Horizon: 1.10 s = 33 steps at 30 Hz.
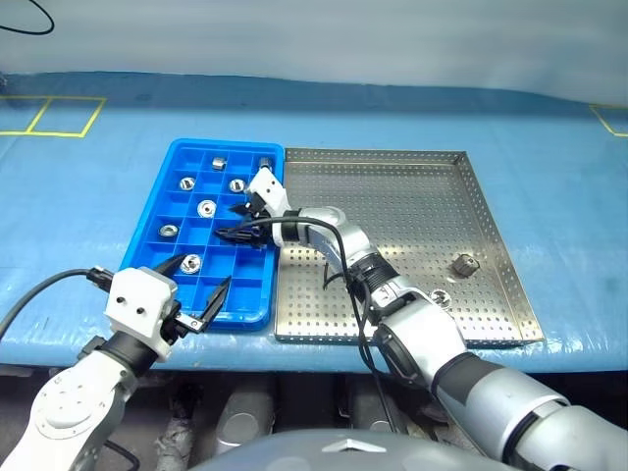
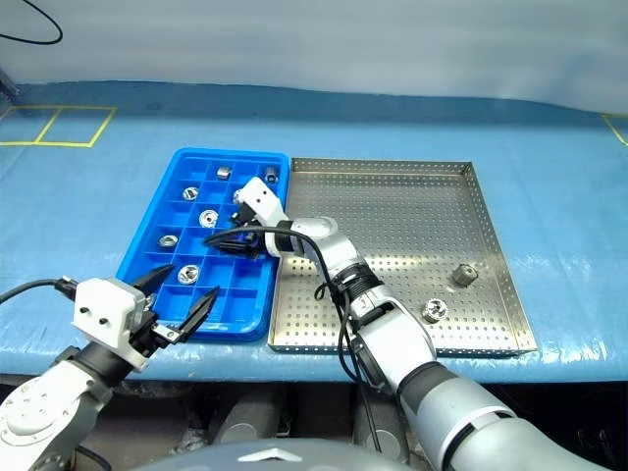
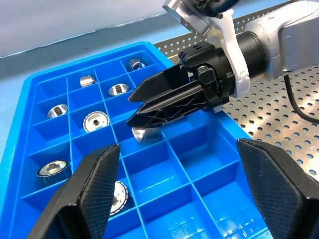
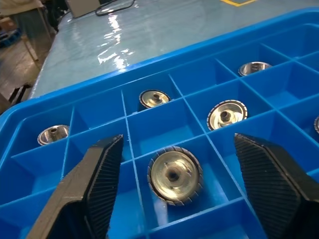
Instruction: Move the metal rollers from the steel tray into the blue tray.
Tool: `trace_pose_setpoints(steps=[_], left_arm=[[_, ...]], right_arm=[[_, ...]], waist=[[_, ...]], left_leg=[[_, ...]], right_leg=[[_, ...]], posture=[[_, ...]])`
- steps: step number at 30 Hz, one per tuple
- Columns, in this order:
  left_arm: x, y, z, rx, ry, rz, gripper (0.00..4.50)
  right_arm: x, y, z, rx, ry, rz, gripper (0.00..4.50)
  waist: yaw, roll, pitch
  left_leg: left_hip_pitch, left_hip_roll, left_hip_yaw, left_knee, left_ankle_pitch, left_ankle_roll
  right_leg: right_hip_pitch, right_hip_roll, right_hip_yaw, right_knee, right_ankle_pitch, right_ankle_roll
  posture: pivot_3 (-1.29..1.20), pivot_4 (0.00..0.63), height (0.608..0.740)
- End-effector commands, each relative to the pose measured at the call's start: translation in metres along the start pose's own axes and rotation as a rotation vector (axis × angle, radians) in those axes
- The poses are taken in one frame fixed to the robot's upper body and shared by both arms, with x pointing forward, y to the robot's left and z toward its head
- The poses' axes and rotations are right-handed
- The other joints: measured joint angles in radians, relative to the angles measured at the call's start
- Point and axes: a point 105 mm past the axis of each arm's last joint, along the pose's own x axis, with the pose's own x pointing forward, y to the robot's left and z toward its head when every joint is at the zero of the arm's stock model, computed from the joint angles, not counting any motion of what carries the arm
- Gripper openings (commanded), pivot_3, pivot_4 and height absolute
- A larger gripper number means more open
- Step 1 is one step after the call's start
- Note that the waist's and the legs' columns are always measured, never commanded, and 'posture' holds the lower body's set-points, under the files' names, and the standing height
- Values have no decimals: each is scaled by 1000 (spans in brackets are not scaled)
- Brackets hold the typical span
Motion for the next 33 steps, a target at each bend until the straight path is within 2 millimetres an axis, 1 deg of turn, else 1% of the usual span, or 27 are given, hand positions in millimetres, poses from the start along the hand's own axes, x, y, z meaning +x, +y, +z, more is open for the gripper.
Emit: trace_pose_setpoints(steps=[1, 4, 7, 9, 12, 14, 15, 16, 18, 21, 24, 29, 33], left_arm=[[-2, -6, 17, 38, -58, -17, 4081], [2, -9, 19, 39, -71, -41, 4081], [13, -14, 25, 33, -106, -80, 4081], [23, -18, 28, 29, -127, -120, 4081], [39, -26, 32, 29, -154, -185, 4081], [52, -29, 37, 35, -179, -213, 4081], [59, -31, 39, 31, -191, -235, 4081], [64, -33, 40, 28, -198, -249, 4081], [73, -41, 42, 35, -208, -309, 4081], [87, -51, 47, 29, -227, -372, 4081], [96, -61, 52, 19, -249, -436, 4081], [103, -73, 54, 34, -256, -500, 4081], [103, -77, 50, 33, -247, -519, 4081]], right_arm=[[14, 11, 25, -35, -82, 15, 3614], [3, 1, 41, -54, -148, -39, 3614], [-23, -12, 49, -139, -162, -130, 3614], [-48, -22, 49, -213, -140, -220, 3614], [-98, -34, 49, -272, -107, -365, 3614], [-135, -40, 44, -283, -66, -476, 3614], [-154, -43, 38, -289, -27, -533, 3614], [-166, -43, 34, -292, 1, -569, 3614], [-196, -45, 20, -286, 79, -667, 3614], [-229, -43, 1, -200, 129, -790, 3614], [-248, -41, -13, -134, 161, -882, 3614], [-262, -41, -27, -61, 182, -974, 3614], [-273, -44, -41, -18, 216, -1034, 3614]], waist=[[-1, 0, 0], [0, 0, 0], [0, 1, 0], [6, 0, 0], [6, 1, 0], [-4, 1, 1], [-14, 2, 1], [-20, 3, 1], [-44, 3, 1], [-77, 3, 1], [-113, 3, 1], [-162, 3, 1], [-178, 3, 1]], left_leg=[[0, 0, 0, 0, 0, 0], [0, 0, 0, 0, 0, -1], [-1, 0, -1, -1, 1, -1], [-1, 0, -2, -1, 1, -1], [-1, -2, -3, 0, 0, 0], [-2, -3, -2, 1, 0, 1], [-2, -3, -2, 1, -1, 1], [-3, -2, -1, 1, -1, 2], [-3, -1, 0, 1, -1, 2], [-3, 0, 2, 1, -4, 7], [-2, 1, 4, 2, -4, 8], [-1, 0, 8, 4, -6, 11], [-1, 0, 10, 5, -7, 13]], right_leg=[[0, 0, 0, 0, 0, 0], [0, 0, 0, 0, 0, 0], [0, 1, 0, 0, 0, 0], [0, 1, -1, 0, 0, 0], [2, -2, -2, -2, 0, 0], [2, -3, -2, -1, 0, 1], [1, -3, -2, -1, 0, 1], [1, -3, -2, -2, 1, 1], [0, -3, -2, -1, 1, 2], [0, -1, -1, -1, 2, 3], [0, -1, 1, -1, 3, 6], [-1, 1, 9, -1, 4, 8], [-1, 1, 13, -1, 4, 9]], posture=[[205, 150, 740], [191, 150, 740], [158, 150, 740], [99, 150, 740], [34, 150, 740], [-23, 150, 740], [-40, 150, 740], [-55, 150, 740], [-132, 150, 740], [-199, 150, 740], [-237, 150, 740], [-261, 150, 740], [-265, 150, 740]])
